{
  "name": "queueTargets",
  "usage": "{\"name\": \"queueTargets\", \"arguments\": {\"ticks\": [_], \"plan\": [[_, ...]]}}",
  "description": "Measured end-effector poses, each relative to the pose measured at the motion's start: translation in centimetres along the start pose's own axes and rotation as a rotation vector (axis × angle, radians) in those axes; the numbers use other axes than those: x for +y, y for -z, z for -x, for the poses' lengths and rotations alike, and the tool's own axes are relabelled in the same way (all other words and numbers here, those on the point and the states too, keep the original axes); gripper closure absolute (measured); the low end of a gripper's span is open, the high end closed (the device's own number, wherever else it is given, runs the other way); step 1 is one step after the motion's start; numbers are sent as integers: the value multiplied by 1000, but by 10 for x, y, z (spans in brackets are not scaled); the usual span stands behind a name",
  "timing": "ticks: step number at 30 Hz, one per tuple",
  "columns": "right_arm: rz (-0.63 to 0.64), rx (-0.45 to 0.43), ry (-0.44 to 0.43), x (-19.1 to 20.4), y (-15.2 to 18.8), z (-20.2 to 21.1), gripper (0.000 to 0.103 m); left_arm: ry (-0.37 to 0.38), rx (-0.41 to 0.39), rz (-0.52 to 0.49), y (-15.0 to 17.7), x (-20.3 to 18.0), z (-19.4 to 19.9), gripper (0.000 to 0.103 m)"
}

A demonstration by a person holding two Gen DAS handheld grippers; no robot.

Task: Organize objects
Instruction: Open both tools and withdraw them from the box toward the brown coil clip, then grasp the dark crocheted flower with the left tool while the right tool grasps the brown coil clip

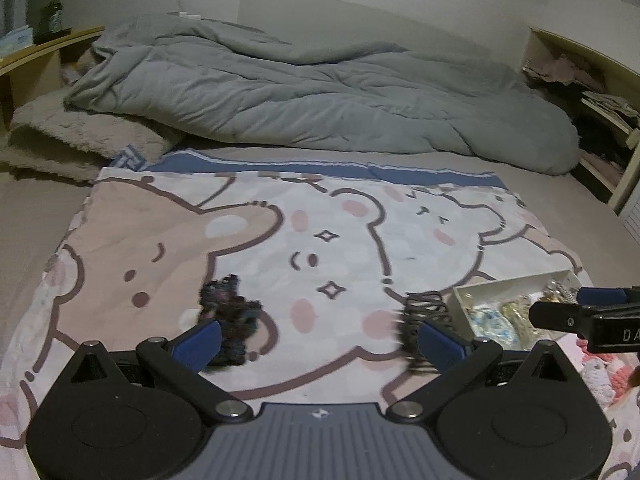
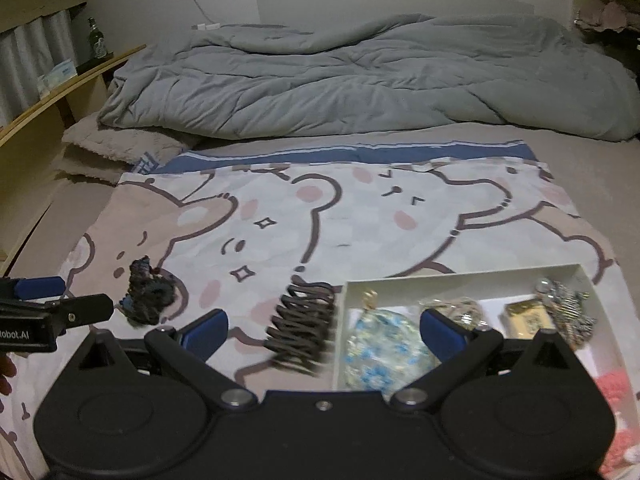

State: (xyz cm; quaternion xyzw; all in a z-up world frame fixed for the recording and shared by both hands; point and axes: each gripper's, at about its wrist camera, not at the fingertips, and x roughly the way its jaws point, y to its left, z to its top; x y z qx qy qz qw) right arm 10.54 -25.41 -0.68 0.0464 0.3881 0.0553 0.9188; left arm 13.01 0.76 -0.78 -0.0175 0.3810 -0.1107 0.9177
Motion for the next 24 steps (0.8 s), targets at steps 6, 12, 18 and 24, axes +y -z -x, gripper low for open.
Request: {"name": "queueTargets", "arguments": {"ticks": [6, 12, 18, 24], "plan": [[1, 22, -19, 16, -8, -20, 0, -43, -3, 24, -4, 27, -9, 0], [1, 42, -30, 27, -16, -42, 0, -66, -5, 67, -8, 50, -21, 0], [10, 66, -66, 38, -21, -64, 7, -43, 15, 91, -13, 61, -39, 0], [11, 114, -73, 51, -24, -94, 28, -17, 49, 78, -16, 63, -62, 0]]}}
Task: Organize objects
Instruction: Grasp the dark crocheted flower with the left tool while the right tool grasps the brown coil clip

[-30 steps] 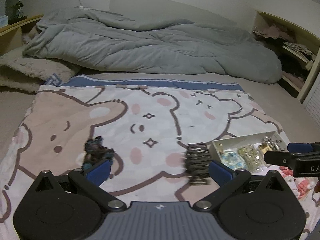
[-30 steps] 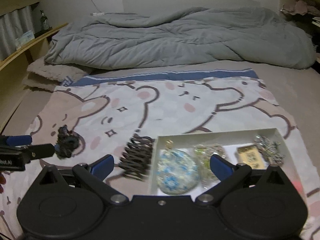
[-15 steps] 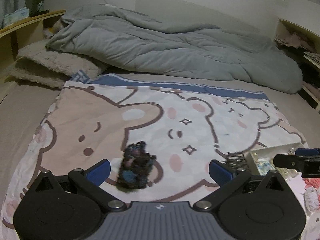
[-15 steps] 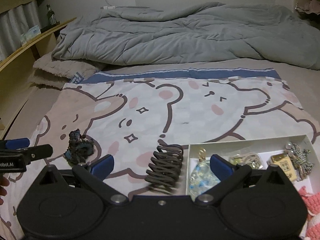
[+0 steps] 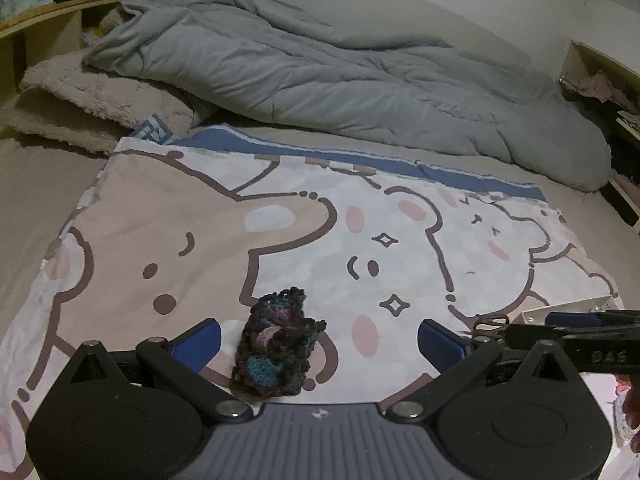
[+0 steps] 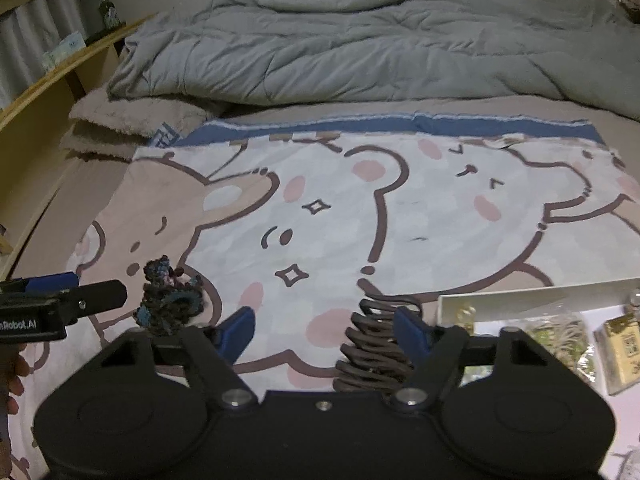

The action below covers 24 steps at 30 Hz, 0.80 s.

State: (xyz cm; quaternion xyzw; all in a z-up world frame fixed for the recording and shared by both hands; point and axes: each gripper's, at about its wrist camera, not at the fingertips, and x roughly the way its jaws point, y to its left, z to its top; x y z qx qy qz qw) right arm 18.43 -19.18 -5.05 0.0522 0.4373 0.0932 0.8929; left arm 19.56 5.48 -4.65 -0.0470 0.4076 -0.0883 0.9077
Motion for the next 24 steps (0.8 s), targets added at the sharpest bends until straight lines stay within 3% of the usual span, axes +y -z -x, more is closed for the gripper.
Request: {"name": "queueTargets", "arguments": {"ticks": [10, 16, 22, 23, 24], "plan": [[75, 123, 134, 10, -2, -56, 32, -65, 107, 14, -2, 13, -49, 2], [71, 191, 160, 3, -1, -72, 37, -81, 160, 39, 0, 26, -74, 7], [150, 224, 217, 4, 4, -86, 33, -75, 177, 56, 2, 30, -86, 24], [162, 220, 223, 5, 5, -87, 34, -72, 183, 58, 2, 31, -88, 30], [177, 214, 228, 5, 4, -87, 42, -69, 190, 64, 3, 31, -89, 33]]}}
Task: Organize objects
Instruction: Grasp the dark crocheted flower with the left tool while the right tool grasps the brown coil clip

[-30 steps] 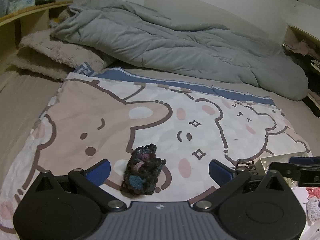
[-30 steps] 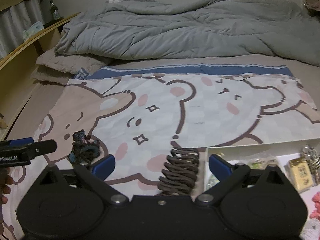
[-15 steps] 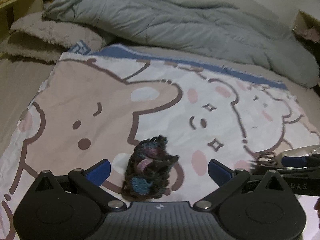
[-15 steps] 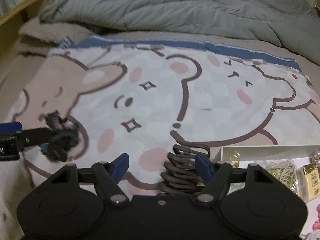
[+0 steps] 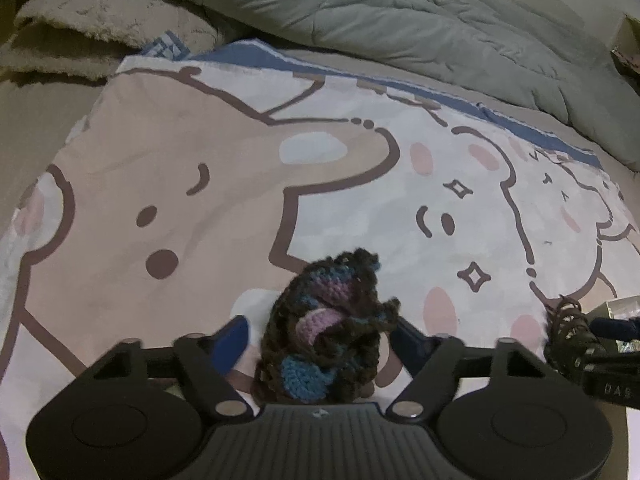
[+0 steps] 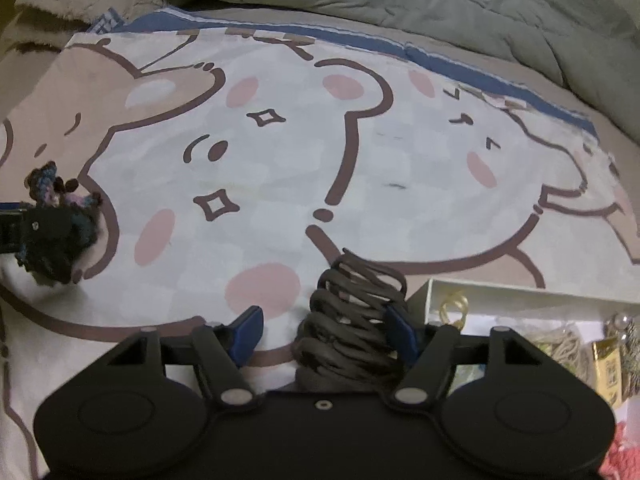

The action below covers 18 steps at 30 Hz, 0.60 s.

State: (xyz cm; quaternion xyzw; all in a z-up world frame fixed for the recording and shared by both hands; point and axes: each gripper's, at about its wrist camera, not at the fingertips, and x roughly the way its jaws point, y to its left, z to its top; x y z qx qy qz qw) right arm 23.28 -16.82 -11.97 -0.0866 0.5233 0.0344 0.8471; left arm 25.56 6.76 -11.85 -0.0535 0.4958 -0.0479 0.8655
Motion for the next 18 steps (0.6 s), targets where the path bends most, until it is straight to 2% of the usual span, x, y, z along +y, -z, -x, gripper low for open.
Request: {"name": "queueTargets", "arguments": {"ticks": [1, 2, 3, 6, 8, 11, 18], "plan": [[16, -11, 9, 1, 0, 1, 55, 3, 7, 8, 0, 1, -1, 40], [26, -23, 14, 1, -1, 3, 65, 4, 14, 15, 0, 1, -2, 47], [24, -33, 8, 0, -2, 5, 68, 1, 18, 18, 0, 2, -3, 49], [48, -44, 0, 2, -2, 9, 70, 1, 14, 15, 0, 2, 0, 59], [62, -61, 3, 4, -1, 14, 73, 8, 8, 23, 0, 2, 3, 61], [67, -88, -60, 10, 0, 27, 76, 23, 3, 12, 2, 1, 9, 61], [290, -104, -135, 62, 25, 47, 79, 63, -23, -20, 7, -6, 30, 61]]}}
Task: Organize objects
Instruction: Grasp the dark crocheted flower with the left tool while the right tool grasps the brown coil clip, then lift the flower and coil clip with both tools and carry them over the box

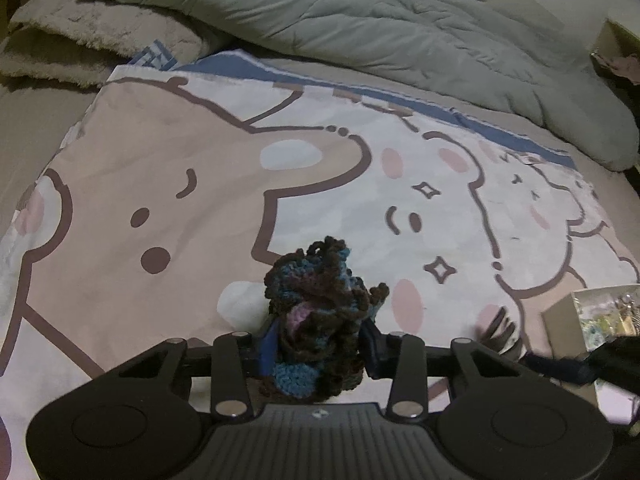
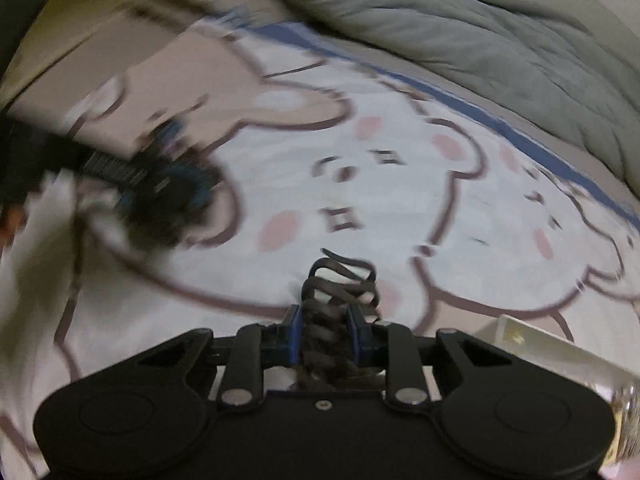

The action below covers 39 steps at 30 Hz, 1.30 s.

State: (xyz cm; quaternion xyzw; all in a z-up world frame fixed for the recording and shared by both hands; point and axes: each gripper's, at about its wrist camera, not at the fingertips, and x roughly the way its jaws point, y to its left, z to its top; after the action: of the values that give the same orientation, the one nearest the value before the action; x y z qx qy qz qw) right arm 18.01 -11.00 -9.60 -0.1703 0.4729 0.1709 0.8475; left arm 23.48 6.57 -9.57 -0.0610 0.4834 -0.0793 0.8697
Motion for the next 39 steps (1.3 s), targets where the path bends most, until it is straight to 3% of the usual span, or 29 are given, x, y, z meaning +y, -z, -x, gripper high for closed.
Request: {"name": "queueTargets", "arguments": {"ticks": [3, 5, 8, 12, 15, 21, 26, 31, 34, 39], "plan": [[59, 10, -53, 19, 4, 0, 81, 12, -11, -7, 2, -1, 8, 61], [81, 9, -76, 27, 7, 1, 76, 18, -14, -8, 4, 0, 11, 61], [119, -19, -126, 33, 10, 7, 63, 24, -17, -9, 6, 1, 15, 61], [112, -54, -163, 27, 9, 14, 37, 32, -15, -1, 7, 5, 19, 61], [94, -69, -130, 15, 7, 14, 36, 41, -6, 21, 7, 9, 19, 61], [-61, -48, -152, -19, 1, -3, 33, 44, -6, 16, 6, 8, 18, 61], [29, -3, -192, -15, 7, -19, 24, 47, -4, -8, 7, 2, 17, 61], [52, 23, -170, -11, 6, -29, 28, 50, -1, -15, 7, -1, 17, 61], [35, 37, -153, -12, 5, -32, 38, 47, -1, -13, 7, -2, 18, 61], [-2, 29, -150, -17, 2, -25, 38, 43, -6, 3, 9, -2, 26, 61]]}}
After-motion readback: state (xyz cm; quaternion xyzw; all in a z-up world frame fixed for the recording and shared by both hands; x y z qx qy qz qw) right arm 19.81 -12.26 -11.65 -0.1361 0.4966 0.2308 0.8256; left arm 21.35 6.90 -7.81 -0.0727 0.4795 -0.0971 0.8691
